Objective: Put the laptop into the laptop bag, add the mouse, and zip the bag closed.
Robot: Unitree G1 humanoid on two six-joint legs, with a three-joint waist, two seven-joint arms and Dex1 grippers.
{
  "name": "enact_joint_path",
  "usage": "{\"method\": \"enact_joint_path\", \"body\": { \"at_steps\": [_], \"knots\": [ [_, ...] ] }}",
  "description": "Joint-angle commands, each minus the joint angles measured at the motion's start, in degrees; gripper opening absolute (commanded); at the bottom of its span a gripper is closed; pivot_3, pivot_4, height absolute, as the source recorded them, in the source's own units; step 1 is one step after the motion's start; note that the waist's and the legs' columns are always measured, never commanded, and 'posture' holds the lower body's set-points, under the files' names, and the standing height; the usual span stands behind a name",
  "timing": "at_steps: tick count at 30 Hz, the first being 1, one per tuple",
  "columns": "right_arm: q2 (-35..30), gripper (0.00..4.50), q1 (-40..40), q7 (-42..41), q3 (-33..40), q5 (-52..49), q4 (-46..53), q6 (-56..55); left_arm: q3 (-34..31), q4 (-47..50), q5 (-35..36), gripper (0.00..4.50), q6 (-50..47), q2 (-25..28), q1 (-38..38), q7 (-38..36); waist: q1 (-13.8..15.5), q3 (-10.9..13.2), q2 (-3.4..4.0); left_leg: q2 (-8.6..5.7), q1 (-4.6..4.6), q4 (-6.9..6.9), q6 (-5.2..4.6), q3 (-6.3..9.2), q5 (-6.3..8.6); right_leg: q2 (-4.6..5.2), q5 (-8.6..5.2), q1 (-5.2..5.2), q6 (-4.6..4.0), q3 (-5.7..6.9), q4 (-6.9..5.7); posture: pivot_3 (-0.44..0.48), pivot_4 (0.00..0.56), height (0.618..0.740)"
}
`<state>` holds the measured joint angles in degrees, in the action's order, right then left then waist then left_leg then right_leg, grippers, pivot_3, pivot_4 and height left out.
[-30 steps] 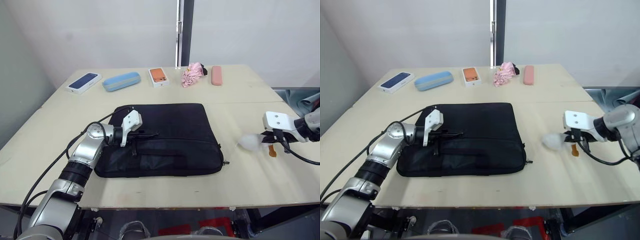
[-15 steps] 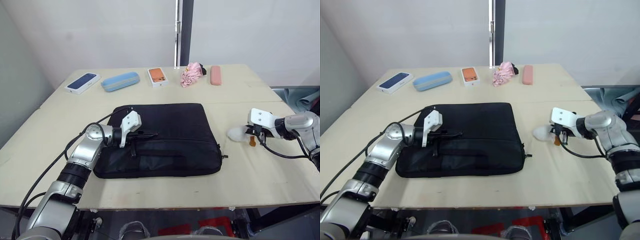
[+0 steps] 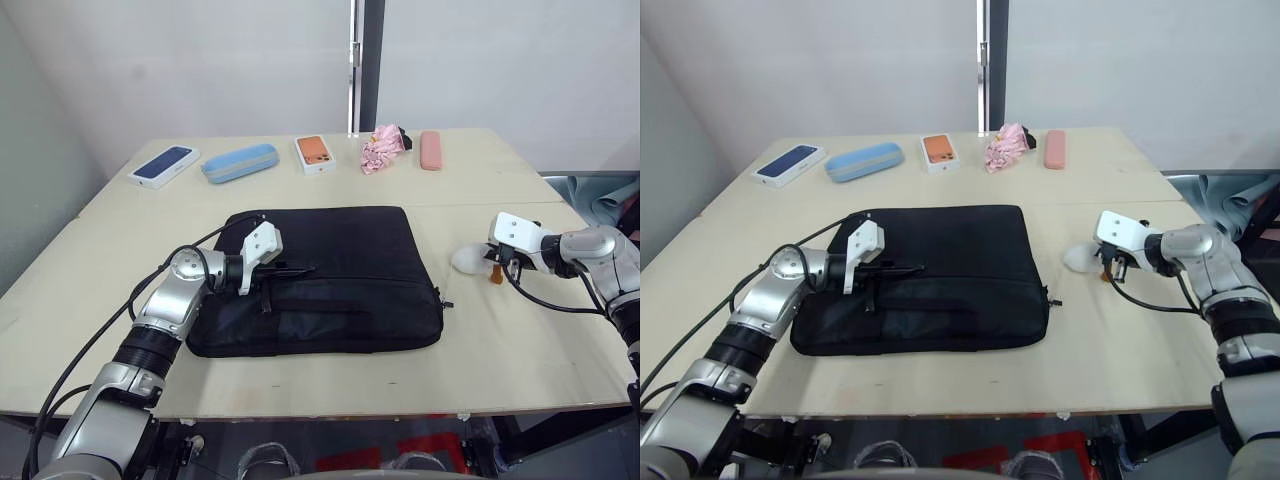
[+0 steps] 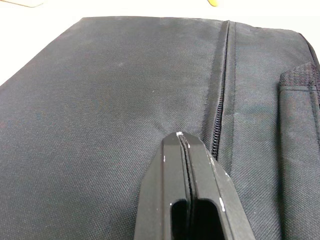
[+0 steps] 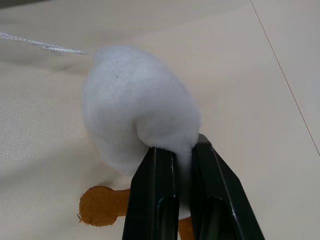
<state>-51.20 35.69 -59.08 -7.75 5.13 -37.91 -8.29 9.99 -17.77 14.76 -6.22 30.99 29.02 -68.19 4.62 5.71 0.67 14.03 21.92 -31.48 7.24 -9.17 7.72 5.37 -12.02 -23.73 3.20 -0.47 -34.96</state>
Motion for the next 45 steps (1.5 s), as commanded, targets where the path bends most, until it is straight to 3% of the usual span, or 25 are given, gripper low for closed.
{"method": "enact_joint_path", "body": {
  "at_steps": [1,12,23,24,34,35,45],
  "knots": [
    [-0.27,0.05,1.73,3.3,2.0,0.58,-0.77,-0.58,5.5,-4.95,-5.68,0.0,-2.46,0.06,-3.99,-0.39,0.01,0.01,0.0,0.0,0.0,0.0,0.0,0.0,0.0,0.0,0.0,0.0,0.0,0.0,0.0,0.0,0.15,0.74],
    [1.15,0.05,2.5,8.74,2.48,0.93,-2.83,-2.86,5.63,-5.27,-5.83,0.0,-2.4,-0.07,-3.7,-0.33,0.03,0.02,-0.01,-0.01,0.02,0.01,0.01,-0.04,0.0,0.0,-0.01,-0.07,0.01,-0.06,0.01,0.0,0.15,0.74],
    [1.44,0.05,-1.73,0.15,1.87,-3.01,3.51,-0.43,5.46,-5.03,-5.74,0.0,-2.57,-0.04,-3.88,-0.12,0.12,0.02,-0.01,-0.02,0.03,0.07,0.01,-0.07,0.01,0.0,-0.02,-0.13,0.03,-0.09,0.02,0.0,0.15,0.74],
    [1.37,0.82,-2.15,-1.23,2.09,-3.93,4.32,0.37,5.42,-5.02,-5.73,0.0,-2.59,-0.04,-3.88,-0.07,0.12,0.02,-0.01,-0.02,0.03,0.09,0.01,-0.08,0.01,0.0,-0.02,-0.13,0.03,-0.09,0.03,0.0,0.15,0.74],
    [-0.8,4.31,-3.35,-6.76,3.27,-6.59,9.1,4.62,5.34,-5.28,-5.71,0.0,-2.54,0.02,-3.7,-0.2,0.23,0.03,0.0,-0.01,0.04,0.15,0.01,-0.14,0.01,0.0,-0.03,-0.17,0.05,-0.13,0.07,0.0,0.15,0.74],
    [-1.65,4.48,-3.43,-8.38,3.5,-7.42,10.28,5.76,5.27,-5.13,-5.52,0.0,-2.75,0.08,-3.59,-0.4,0.27,0.03,0.01,-0.02,0.05,0.17,0.01,-0.17,0.01,0.0,-0.03,-0.19,0.05,-0.15,0.07,0.0,0.15,0.74],
    [-5.33,4.48,-0.07,-15.64,5.01,-10.97,11.98,9.55,2.16,-0.19,-1.8,0.0,-5.98,0.76,-2.56,-1.05,0.5,0.24,-0.03,-0.01,0.05,0.31,0.01,-0.37,0.0,-0.01,-0.02,-0.34,0.04,-0.27,0.13,0.0,0.15,0.74]
  ]
}}
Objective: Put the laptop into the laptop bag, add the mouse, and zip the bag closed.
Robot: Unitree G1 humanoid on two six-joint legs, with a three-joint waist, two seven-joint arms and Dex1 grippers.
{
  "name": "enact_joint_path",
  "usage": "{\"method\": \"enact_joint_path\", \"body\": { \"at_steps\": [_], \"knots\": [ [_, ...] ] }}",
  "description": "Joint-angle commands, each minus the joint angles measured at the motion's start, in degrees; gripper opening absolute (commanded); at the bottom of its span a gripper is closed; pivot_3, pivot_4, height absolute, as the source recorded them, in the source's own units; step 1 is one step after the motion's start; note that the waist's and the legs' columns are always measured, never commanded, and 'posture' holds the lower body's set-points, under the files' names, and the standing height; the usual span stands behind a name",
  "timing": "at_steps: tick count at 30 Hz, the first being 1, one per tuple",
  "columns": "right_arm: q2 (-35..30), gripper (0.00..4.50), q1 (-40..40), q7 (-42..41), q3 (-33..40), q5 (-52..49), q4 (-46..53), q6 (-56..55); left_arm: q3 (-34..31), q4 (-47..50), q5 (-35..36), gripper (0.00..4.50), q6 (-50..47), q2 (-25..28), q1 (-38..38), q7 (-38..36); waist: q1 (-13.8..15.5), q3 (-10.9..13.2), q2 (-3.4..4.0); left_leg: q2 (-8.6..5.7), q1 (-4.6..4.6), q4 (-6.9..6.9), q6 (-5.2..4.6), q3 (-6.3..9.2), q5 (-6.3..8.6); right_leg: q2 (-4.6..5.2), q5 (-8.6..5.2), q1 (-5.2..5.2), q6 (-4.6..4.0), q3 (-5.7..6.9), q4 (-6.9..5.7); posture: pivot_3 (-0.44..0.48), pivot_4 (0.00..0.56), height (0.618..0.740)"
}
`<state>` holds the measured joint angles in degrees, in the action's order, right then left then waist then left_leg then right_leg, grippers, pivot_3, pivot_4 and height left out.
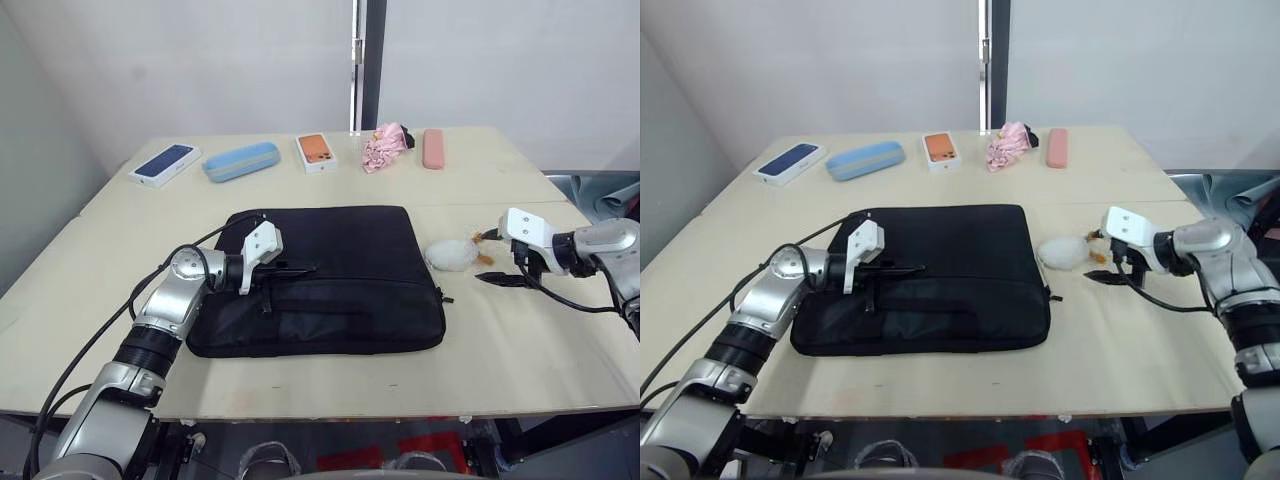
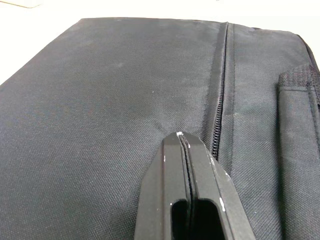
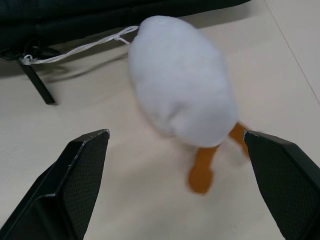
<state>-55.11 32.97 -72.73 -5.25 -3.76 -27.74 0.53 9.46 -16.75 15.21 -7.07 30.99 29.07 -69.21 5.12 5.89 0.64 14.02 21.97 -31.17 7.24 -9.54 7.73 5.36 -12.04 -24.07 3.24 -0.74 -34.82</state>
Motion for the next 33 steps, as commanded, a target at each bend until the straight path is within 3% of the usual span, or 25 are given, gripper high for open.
{"method": "enact_joint_path", "body": {
  "at_steps": [1,4,6,12,15,18,22,25,29,33],
  "knots": [
    [-1.47,4.48,3.03,-2.32,2.55,-2.25,1.76,0.93,2.33,-0.55,-1.89,0.0,-5.86,0.87,-2.55,0.05,0.01,0.11,-0.04,0.0,0.01,0.0,0.0,-0.04,0.0,0.0,0.0,-0.04,-0.01,-0.03,0.0,0.0,0.15,0.74],
    [-1.61,4.48,5.3,-4.23,2.73,-3.4,1.51,3.33,-0.71,4.87,1.06,0.0,-9.19,1.92,-3.07,0.68,-0.04,0.31,-0.05,0.02,0.05,0.0,-0.03,-0.12,0.01,-0.02,0.02,-0.18,-0.02,-0.08,-0.01,0.0,0.15,0.74],
    [-1.58,4.5,6.41,-6.11,3.09,-4.95,2.11,5.92,-3.07,8.96,3.38,0.42,-12.11,2.96,-3.68,1.25,-0.15,0.58,-0.28,0.05,0.12,0.01,-0.05,-0.22,0.02,-0.07,0.02,-0.36,-0.03,-0.17,-0.05,0.0,0.15,0.74],
    [-1.25,4.5,10.25,-8.24,3.65,-7.07,2.16,10.06,-12.11,18.82,10.39,2.43,-20.69,8.89,-6.8,3.54,-0.91,0.92,-0.56,0.19,1.04,-0.18,-0.7,-0.28,-0.21,-0.24,0.06,-1.28,-0.08,-0.22,-0.19,0.0,0.15,0.74],
    [-1.07,4.5,12.63,-9.24,3.87,-7.69,0.82,11.52,-18.56,21.53,12.86,3.59,-23.82,14.77,-9.98,3.56,-1.39,1.35,-0.7,0.25,1.1,-0.22,-0.71,-0.27,-0.17,-0.29,0.06,-1.38,-0.09,-0.2,-0.26,0.0,0.15,0.74],
    [-2.18,4.5,14.79,-10.75,3.8,-7.02,-1.73,11.23,-25.53,21.51,14.75,4.43,-26.32,20.43,-12.93,3.13,-1.39,1.75,-0.8,0.25,1.18,-0.39,-0.75,-0.27,-0.1,-0.28,0.05,-1.41,-0.1,-0.2,-0.27,0.0,0.15,0.74],
    [-4.23,4.5,16.89,-12.82,3.74,-6.2,-5.25,10.68,-34.73,17.69,15.3,4.43,-26.83,27.58,-17.42,1.43,-1.23,2.11,-0.9,0.25,1.26,-0.68,-0.83,-0.25,0.05,-0.26,0.05,-1.38,-0.11,-0.21,-0.35,0.0,0.15,0.74],
    [-6.47,4.5,18.67,-14.08,4.02,-5.78,-7.75,11.12,-41.53,9.67,13.52,4.43,-26.03,34.62,-20.21,-1.41,-1.01,2.21,-0.96,0.25,1.26,-0.91,-0.93,-0.25,0.2,-0.23,0.04,-1.3,-0.13,-0.25,-0.39,0.0,0.15,0.74],
    [-8.98,4.5,20.23,-16.25,3.95,-5.51,-9.9,11.35,-42.85,1.22,11.12,4.43,-24.39,41.31,-20.93,-4.48,-0.58,2.24,-0.98,0.23,1.23,-1.15,-0.95,-0.25,0.28,-0.18,0.05,-1.2,-0.18,-0.28,-0.48,0.0,0.15,0.74],
    [-9.42,4.5,22.07,-17.23,4.74,-6.82,-10.37,13.16,-41.63,-2.79,12.21,4.43,-25.61,44.71,-18.51,-7.59,-0.3,2.25,-0.98,0.22,1.17,-1.32,-0.99,-0.25,0.3,-0.14,0.06,-1.14,-0.24,-0.35,-0.62,0.0,0.15,0.74]
  ]
}}
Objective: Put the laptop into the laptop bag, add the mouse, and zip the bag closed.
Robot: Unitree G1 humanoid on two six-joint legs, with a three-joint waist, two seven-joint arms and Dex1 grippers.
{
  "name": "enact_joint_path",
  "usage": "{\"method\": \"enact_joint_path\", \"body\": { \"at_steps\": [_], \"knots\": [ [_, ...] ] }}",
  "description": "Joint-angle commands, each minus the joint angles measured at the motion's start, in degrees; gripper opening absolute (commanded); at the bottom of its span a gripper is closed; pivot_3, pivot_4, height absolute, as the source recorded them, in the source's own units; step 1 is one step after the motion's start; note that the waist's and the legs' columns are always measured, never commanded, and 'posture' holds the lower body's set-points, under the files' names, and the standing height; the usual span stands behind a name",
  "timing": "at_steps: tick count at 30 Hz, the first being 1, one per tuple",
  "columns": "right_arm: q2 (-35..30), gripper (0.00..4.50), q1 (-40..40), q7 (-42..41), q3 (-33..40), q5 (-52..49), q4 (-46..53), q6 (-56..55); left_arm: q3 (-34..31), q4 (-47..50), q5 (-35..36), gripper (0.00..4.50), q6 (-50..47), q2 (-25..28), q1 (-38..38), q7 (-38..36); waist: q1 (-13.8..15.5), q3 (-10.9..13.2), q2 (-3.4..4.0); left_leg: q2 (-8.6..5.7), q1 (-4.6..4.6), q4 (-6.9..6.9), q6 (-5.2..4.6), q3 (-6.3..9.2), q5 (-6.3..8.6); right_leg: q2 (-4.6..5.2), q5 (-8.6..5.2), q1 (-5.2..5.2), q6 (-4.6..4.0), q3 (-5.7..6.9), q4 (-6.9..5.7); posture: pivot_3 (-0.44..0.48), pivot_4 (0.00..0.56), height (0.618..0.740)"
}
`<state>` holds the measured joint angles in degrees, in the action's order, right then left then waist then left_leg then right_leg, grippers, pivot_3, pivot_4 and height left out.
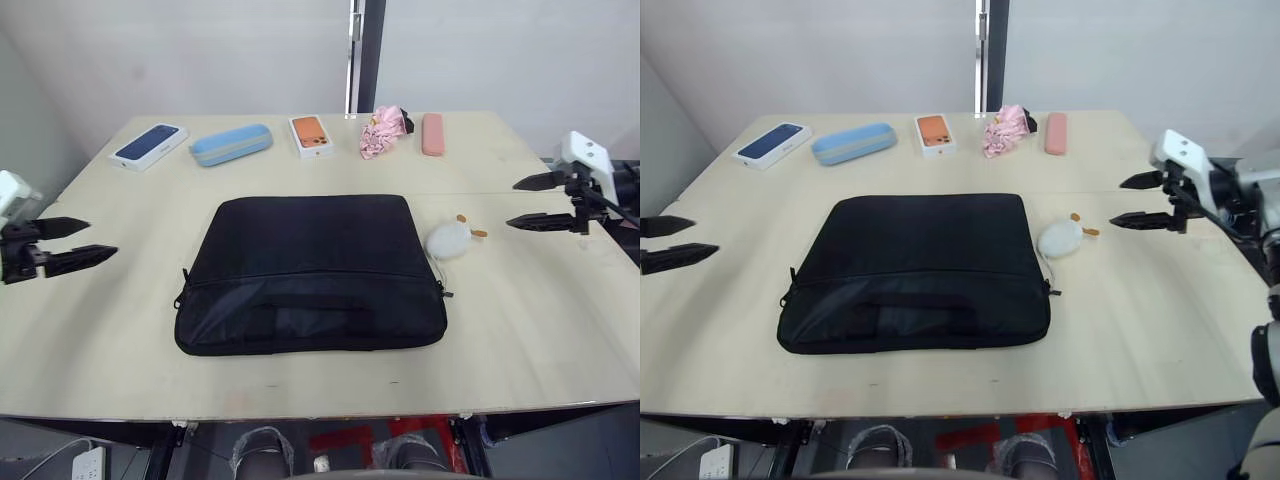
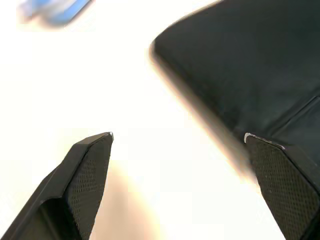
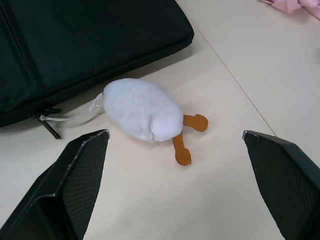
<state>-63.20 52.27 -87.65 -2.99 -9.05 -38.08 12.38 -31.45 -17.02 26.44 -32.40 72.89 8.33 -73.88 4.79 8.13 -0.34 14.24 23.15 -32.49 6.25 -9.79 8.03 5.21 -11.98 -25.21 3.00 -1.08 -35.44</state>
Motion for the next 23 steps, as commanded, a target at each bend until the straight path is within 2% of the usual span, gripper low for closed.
{"method": "enact_joint_path", "body": {
  "at_steps": [1,6,14,23],
  "knots": [
    [-1.39,4.5,3.11,-2.75,2.81,-2.2,0.31,2.3,-0.28,-2.93,1.45,4.43,-1.27,3.46,2.99,-3.66,0.04,0.01,0.0,0.0,-0.01,-0.12,0.0,0.0,0.0,0.0,0.0,-0.02,-0.03,-0.02,-0.14,0.0,0.15,0.74],
    [-2.24,4.5,2.35,-4.36,3.24,-3.66,2.16,4.36,1.67,-3.94,1.73,4.43,-3.98,4.91,5.62,-5.25,0.32,0.02,-0.02,0.01,-0.02,-0.5,-0.03,0.02,0.03,0.01,0.0,-0.02,-0.11,-0.1,-0.5,0.0,0.15,0.74],
    [-4.3,4.5,0.03,-4.85,2.65,-5.64,0.92,2.35,4.31,-7.34,-0.17,4.43,-0.82,4.98,8.78,-6.04,0.47,0.02,-0.03,0.0,-0.02,-0.76,-0.06,0.04,0.05,0.03,0.03,0.0,-0.17,-0.15,-0.7,0.0,0.15,0.74],
    [-3.92,4.5,-0.17,-4.83,2.74,-5.75,2.2,2.52,4.91,-7.6,-1.18,4.43,2.54,4.41,8.55,-6.0,0.47,0.02,-0.03,0.0,-0.01,-0.89,-0.11,0.05,0.05,0.03,0.07,0.0,-0.22,-0.17,-0.78,0.0,0.15,0.74]
  ]
}}
